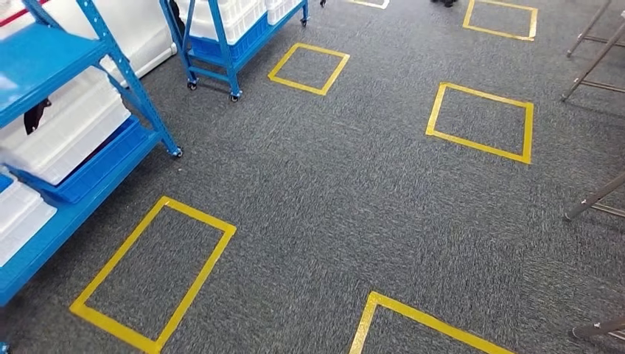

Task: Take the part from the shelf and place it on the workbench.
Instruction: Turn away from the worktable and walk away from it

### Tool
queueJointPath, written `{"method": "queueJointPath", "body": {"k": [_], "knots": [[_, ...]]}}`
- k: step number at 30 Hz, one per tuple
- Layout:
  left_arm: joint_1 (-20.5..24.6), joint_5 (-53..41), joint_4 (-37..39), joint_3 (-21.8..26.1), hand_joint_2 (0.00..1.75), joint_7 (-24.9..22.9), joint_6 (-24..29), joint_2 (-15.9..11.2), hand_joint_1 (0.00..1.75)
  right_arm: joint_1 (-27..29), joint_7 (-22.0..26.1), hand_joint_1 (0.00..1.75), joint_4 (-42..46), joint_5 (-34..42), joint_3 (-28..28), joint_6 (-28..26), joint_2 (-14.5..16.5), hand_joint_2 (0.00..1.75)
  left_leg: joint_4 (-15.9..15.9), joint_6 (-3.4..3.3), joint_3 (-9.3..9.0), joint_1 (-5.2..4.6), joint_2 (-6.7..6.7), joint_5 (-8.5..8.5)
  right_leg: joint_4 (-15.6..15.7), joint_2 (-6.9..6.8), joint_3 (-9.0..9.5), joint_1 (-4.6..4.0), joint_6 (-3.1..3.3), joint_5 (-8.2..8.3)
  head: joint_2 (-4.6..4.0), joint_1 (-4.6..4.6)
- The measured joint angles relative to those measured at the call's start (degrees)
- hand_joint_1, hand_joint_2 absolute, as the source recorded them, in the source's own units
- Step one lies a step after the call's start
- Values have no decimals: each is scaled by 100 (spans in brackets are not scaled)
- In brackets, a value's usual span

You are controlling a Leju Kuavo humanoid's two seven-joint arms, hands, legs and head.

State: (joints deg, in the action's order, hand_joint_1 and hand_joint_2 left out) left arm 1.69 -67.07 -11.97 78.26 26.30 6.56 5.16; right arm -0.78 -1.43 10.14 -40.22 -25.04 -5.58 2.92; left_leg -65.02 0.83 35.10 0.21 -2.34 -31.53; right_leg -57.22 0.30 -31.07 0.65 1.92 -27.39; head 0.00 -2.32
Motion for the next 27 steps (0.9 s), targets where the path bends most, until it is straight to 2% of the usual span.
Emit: {"method": "queueJointPath", "body": {"k": [1, 2, 3, 4, 5, 6, 7, 8, 9, 10, 11, 12, 13, 14, 16, 17, 18, 19, 20, 21, 22, 24, 25, 26, 27], "knots": [[10, -1, 6, -6, 0, -1, -1, -3, 0, 10, -1, 0, -2, 0, -4, -2, -1, 0, -391, 15, 190, 9, 97, -185, 0, -77, -2, -14, 18, -20, 0, -2], [17, -1, 9, -13, 0, -1, -1, -8, 0, 17, -1, 0, -5, 0, -10, 1, 0, 0, -724, 29, 352, 17, 148, -297, -1, -153, 0, -26, 28, -54, 0, -2], [15, -2, 12, -22, 0, -1, -1, -14, 0, 20, -4, 0, -7, 2, -18, 5, 0, 0, -888, 37, 428, 24, 172, -302, -3, -231, 13, -34, 35, -95, 0, -2], [7, -7, 14, -31, 0, -3, -1, -21, 0, 20, -10, 0, -8, 5, -26, 10, 1, 0, -819, 38, 384, 29, 196, -196, -4, -308, 41, -39, 37, -142, 0, -2], [-3, -13, 16, -42, 0, -8, -1, -30, 0, 20, -17, 0, -8, 12, -34, 15, 2, 0, -526, 28, 218, 31, 242, -11, -6, -391, 85, -42, 26, -178, 0, -2], [-10, -24, 18, -54, 0, -14, -1, -39, 0, 19, -28, 0, -8, 22, -40, 17, 3, 0, -102, 8, -20, 29, 350, 181, -6, -473, 140, -47, 4, -208, 0, -2], [-5, -41, 20, -67, 0, -23, -1, -47, 0, 21, -40, 0, -9, 38, -46, 16, 4, 0, 298, -22, -240, 12, 484, 294, -10, -549, 195, -61, -31, -243, 0, -2], [7, -60, 20, -81, 0, -31, -2, -52, 0, 21, -52, 0, -9, 58, -56, 13, 6, 0, 580, -55, -395, -9, 589, 336, -7, -613, 242, -66, -74, -276, 0, -2], [18, -82, 21, -93, 0, -37, -4, -56, 0, 13, -67, 0, -9, 79, -70, 8, 9, 0, 727, -89, -467, -33, 648, 313, -7, -673, 290, -67, -116, -303, 0, -2], [23, -102, 22, -105, 0, -43, -10, -61, 0, 0, -79, 0, -9, 98, -87, 3, 11, 0, 775, -123, -484, -48, 624, 262, -33, -717, 325, -61, -167, -307, 0, -2], [22, -118, 23, -115, 0, -46, -19, -69, 0, -22, -88, 0, -8, 111, -105, -2, 20, 0, 797, -159, -518, -46, 542, 246, -69, -752, 365, -34, -215, -303, 0, -3], [9, -131, 24, -126, 0, -48, -32, -78, 0, -40, -97, 0, -7, 119, -120, -10, 28, 0, 832, -195, -585, -36, 471, 235, -144, -730, 389, -12, -259, -303, 0, -1], [0, -142, 26, -138, 0, -50, -49, -87, 0, -45, -103, 0, -7, 122, -135, -21, 35, 0, 862, -228, -677, -21, 408, 224, -298, -616, 342, 8, -294, -312, 0, 0], [3, -155, 29, -151, 0, -51, -69, -96, 0, -41, -107, 0, -7, 125, -150, -35, 43, 0, 886, -253, -772, -8, 342, 200, -537, -466, 209, 27, -317, -356, 0, 2], [28, -176, 40, -179, 0, -51, -102, -107, 0, -21, -110, 0, -9, 126, -172, -60, 50, 0, 912, -276, -912, 4, 212, 115, -1228, -157, -320, 51, -338, -545, 0, 3], [43, -183, 45, -192, 0, -51, -110, -113, 0, -14, -111, 0, -11, 127, -178, -67, 53, 0, 914, -278, -970, 6, 125, 55, -1540, -97, -617, 60, -345, -685, 0, 4], [48, -184, 49, -203, 0, -51, -114, -117, 0, -3, -113, 0, -11, 127, -181, -70, 55, 0, 914, -274, -1046, 9, 33, -10, -1714, -71, -857, 64, -351, -818, 0, 4], [45, -185, 52, -213, 0, -52, -115, -119, 0, 13, -115, 0, -12, 127, -183, -72, 56, 0, 914, -264, -1139, 17, -63, -87, -1719, -57, -1018, 65, -357, -903, 0, 4], [37, -186, 56, -221, 0, -52, -116, -121, 0, 31, -117, 0, -13, 127, -185, -74, 56, 0, 914, -250, -1253, 30, -160, -177, -1558, -35, -1103, 66, -364, -880, 0, 4], [29, -187, 61, -227, 0, -55, -118, -121, 0, 55, -119, 0, -13, 128, -189, -75, 56, 0, 915, -230, -1368, 46, -245, -275, -1278, 16, -1134, 72, -377, -689, 0, 4], [25, -187, 65, -231, 0, -60, -119, -122, 0, 91, -123, 0, -22, 137, -198, -80, 56, 0, 912, -202, -1485, 57, -318, -381, -952, 110, -1150, 72, -390, -248, 0, 4], [24, -189, 74, -238, 0, -79, -121, -127, 0, 104, -140, 0, -41, 201, -238, -102, 57, 0, 995, -122, -1652, 73, -421, -554, -558, 241, -1137, 40, -345, 448, 0, 6], [26, -188, 78, -240, 0, -90, -121, -133, 0, 86, -163, 0, -51, 250, -271, -113, 61, 0, 1057, -75, -1731, 81, -444, -576, -477, 262, -1110, 20, -290, 611, 0, 7], [31, -187, 84, -242, 0, -97, -119, -138, 0, 49, -185, 0, -52, 294, -301, -120, 66, 0, 1067, -31, -1758, 90, -454, -516, -459, 234, -1036, 1, -220, 522, 0, 7], [39, -184, 91, -243, 0, -103, -118, -143, 0, 33, -207, 0, -51, 321, -328, -121, 71, 0, 920, 6, -1725, 99, -400, -383, -399, 217, -932, 1, -164, 466, 0, 5]]}}
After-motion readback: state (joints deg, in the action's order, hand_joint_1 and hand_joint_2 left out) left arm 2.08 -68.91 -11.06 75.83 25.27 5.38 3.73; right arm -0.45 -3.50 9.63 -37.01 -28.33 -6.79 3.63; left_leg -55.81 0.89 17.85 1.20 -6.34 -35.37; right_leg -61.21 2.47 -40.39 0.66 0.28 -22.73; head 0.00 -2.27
